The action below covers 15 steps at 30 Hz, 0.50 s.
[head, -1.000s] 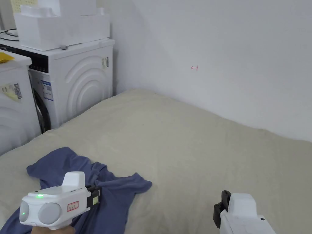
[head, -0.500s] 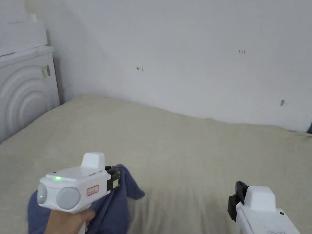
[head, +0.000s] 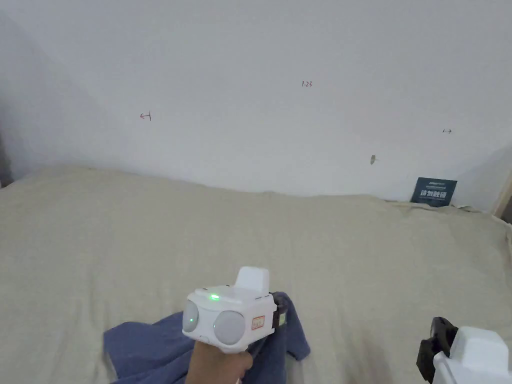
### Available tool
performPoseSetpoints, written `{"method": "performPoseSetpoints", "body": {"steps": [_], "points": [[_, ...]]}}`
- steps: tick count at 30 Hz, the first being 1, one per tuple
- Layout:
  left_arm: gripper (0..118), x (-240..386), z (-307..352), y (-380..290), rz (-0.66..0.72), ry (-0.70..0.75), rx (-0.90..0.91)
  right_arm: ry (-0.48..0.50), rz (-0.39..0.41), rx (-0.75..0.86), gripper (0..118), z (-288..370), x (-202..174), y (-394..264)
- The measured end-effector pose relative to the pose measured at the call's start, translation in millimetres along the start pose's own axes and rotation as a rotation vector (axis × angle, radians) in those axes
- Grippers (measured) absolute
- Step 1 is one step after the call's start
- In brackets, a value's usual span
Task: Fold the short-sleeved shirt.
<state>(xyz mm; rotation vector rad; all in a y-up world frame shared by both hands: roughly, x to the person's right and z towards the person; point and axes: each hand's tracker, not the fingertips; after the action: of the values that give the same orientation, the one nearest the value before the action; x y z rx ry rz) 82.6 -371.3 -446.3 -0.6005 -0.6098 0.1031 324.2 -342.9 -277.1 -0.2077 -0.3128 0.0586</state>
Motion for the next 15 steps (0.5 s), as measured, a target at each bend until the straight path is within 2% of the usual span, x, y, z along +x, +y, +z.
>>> {"method": "performPoseSetpoints", "body": {"steps": [7, 15], "points": [[0, 85, -55, 7, -0.056, -0.072, -0.036, -0.078, -0.007, -0.002, 1, 7, 41, -2], [0, 155, -101, -9, -0.101, -0.109, -0.101, -0.119, -0.02, -0.013, 1, 10, 59, -7]]}}
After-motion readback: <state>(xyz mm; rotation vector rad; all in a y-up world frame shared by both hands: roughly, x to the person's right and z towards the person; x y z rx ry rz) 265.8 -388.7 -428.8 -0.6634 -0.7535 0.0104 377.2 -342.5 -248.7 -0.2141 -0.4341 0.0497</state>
